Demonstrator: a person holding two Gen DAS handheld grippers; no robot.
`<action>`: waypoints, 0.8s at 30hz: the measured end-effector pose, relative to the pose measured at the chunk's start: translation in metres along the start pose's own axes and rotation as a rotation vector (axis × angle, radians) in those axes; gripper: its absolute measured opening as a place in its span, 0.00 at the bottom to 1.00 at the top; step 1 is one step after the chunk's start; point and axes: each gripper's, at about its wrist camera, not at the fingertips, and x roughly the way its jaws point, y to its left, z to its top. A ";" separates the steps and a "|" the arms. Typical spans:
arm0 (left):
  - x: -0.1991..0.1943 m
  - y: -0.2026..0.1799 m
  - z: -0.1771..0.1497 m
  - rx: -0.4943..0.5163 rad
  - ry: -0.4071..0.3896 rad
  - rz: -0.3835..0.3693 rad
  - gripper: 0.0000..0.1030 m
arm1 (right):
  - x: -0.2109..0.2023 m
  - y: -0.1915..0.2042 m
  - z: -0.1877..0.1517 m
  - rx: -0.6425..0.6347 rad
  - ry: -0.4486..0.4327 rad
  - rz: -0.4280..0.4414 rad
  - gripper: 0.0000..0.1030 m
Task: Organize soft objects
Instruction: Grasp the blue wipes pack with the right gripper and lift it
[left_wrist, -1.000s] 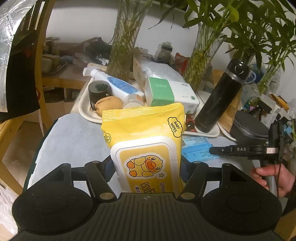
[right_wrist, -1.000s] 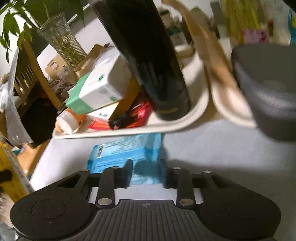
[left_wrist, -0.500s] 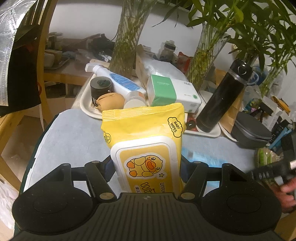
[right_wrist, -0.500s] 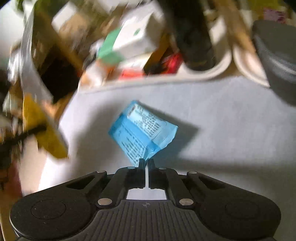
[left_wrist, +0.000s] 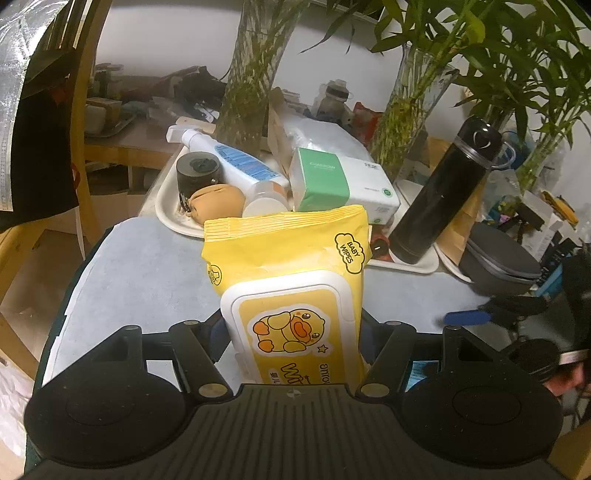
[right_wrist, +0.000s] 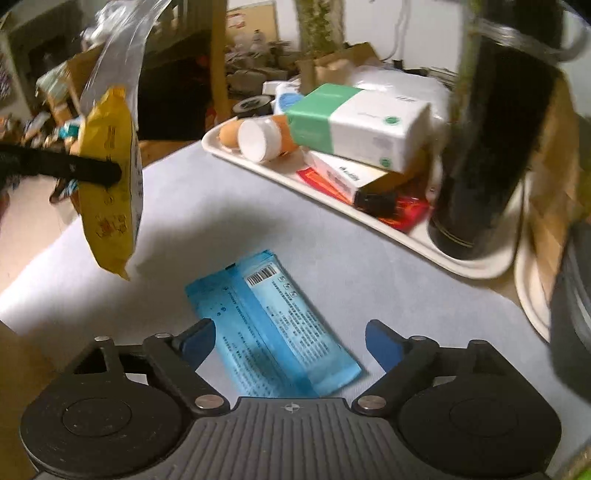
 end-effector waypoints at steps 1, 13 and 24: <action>0.000 0.001 0.000 0.001 0.001 -0.001 0.63 | 0.006 0.002 0.001 -0.020 0.006 0.012 0.87; 0.004 0.004 0.001 -0.009 0.009 0.003 0.63 | 0.027 0.011 -0.001 -0.110 0.046 -0.002 0.72; -0.014 -0.006 0.010 0.051 -0.068 0.055 0.63 | -0.059 0.002 0.021 0.006 -0.069 -0.078 0.63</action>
